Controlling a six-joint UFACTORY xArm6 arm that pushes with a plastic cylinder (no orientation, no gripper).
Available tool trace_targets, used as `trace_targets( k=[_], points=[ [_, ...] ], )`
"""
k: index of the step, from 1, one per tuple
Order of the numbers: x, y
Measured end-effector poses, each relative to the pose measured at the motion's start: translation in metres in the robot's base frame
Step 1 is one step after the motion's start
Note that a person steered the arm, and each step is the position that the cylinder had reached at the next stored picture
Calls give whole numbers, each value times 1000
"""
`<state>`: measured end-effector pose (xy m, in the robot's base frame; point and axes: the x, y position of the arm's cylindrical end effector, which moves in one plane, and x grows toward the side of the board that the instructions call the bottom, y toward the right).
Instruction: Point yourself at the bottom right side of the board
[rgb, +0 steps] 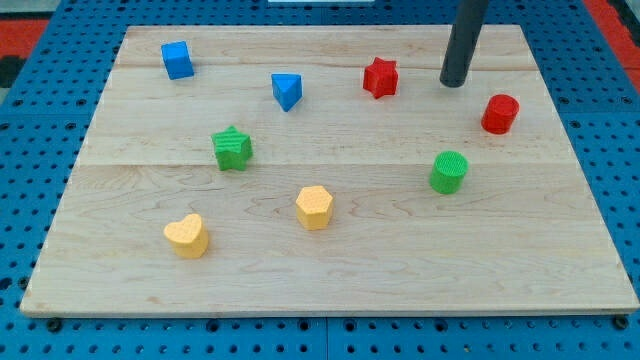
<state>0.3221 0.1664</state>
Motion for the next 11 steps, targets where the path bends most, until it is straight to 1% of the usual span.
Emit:
trace_targets(
  k=[1,2,3,6,7,8,9,10,11],
  points=[
    [41,-36],
    [64,-110],
    [53,-144],
    [53,-97],
    [71,-60],
    [89,-4],
    [104,36],
    [157,62],
    [219,55]
  ],
)
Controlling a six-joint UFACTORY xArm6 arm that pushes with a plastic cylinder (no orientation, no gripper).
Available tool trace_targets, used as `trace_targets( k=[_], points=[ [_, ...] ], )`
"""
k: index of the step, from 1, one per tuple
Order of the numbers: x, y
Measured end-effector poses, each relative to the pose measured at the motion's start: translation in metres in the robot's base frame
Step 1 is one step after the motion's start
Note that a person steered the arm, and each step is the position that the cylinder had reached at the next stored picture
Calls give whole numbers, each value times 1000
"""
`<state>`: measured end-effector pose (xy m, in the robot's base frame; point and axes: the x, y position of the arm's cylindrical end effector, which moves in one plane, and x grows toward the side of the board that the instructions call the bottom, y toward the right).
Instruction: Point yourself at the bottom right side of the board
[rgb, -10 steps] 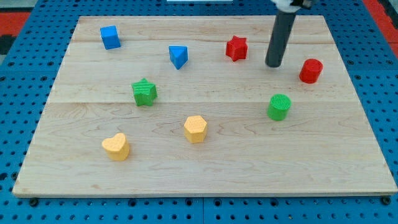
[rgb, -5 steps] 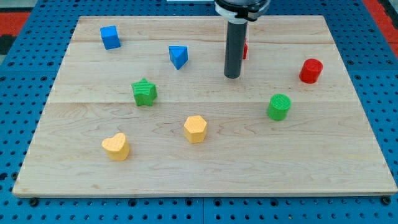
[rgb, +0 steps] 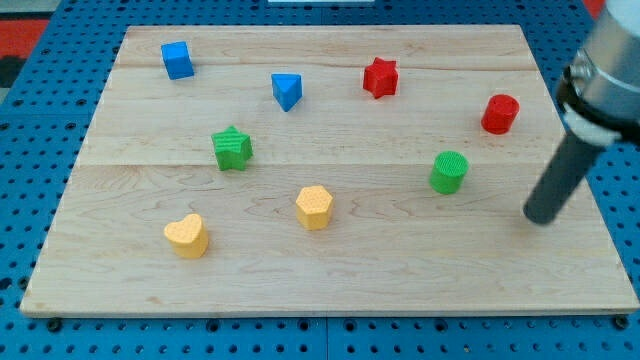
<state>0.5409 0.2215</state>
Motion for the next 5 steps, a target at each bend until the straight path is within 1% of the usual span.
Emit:
trace_targets(
  k=[1,2,3,4,5],
  points=[
    [28,-21],
    [27,21],
    [2,61],
    [-10,13],
    [12,-40]
  ],
)
